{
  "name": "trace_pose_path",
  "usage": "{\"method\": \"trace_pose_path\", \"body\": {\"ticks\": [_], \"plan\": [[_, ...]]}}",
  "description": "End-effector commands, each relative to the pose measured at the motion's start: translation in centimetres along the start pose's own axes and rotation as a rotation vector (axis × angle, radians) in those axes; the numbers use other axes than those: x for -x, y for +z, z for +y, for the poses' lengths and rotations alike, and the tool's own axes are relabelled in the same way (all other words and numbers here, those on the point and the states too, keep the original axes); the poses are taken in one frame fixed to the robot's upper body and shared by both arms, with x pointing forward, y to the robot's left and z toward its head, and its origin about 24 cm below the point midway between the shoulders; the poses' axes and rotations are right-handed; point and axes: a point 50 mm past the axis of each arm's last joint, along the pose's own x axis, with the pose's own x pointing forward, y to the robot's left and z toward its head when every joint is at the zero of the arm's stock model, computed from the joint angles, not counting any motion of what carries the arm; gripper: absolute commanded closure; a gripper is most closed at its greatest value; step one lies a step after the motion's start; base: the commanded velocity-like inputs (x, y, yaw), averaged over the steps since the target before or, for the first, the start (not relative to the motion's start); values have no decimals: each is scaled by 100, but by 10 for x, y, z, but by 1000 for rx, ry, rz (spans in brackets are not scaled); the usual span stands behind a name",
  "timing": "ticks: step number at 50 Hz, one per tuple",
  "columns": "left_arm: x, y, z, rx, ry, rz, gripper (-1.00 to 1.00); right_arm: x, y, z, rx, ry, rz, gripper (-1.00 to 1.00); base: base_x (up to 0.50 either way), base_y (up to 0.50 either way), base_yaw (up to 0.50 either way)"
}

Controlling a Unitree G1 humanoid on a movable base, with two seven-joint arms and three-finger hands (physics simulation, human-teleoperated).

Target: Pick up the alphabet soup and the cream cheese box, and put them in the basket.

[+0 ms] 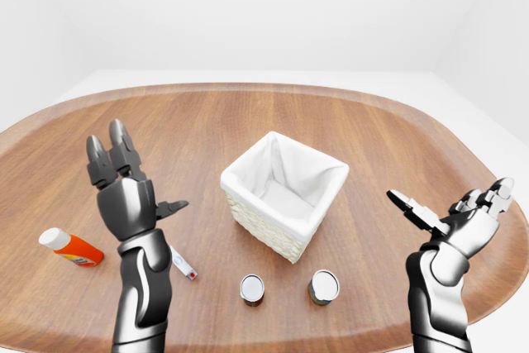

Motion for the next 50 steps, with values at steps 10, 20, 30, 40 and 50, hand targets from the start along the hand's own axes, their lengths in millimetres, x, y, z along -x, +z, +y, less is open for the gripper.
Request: {"method": "trace_pose_path", "body": {"ticks": [10, 20, 30, 40, 50], "plan": [[-6, 48, 19, -338, 113, -299, -100, 0, 1, 0, -2, 0, -4, -100, 0, 0, 0], [2, 43, 7, -437, 102, -357, -100, 0, 2, 0, -7, 0, -5, -100, 0, 0, 0], [2, 40, 7, -424, 101, -338, -100, -1, 2, 1, -1, 2, -11, -100, 0, 0, 0], [2, 40, 7, -424, 101, -338, -100, -1, 2, 1, -1, 2, -11, -100, 0, 0, 0], [2, 40, 7, -424, 101, -338, -100, -1, 2, 1, -1, 1, -11, -100, 0, 0, 0]]}}
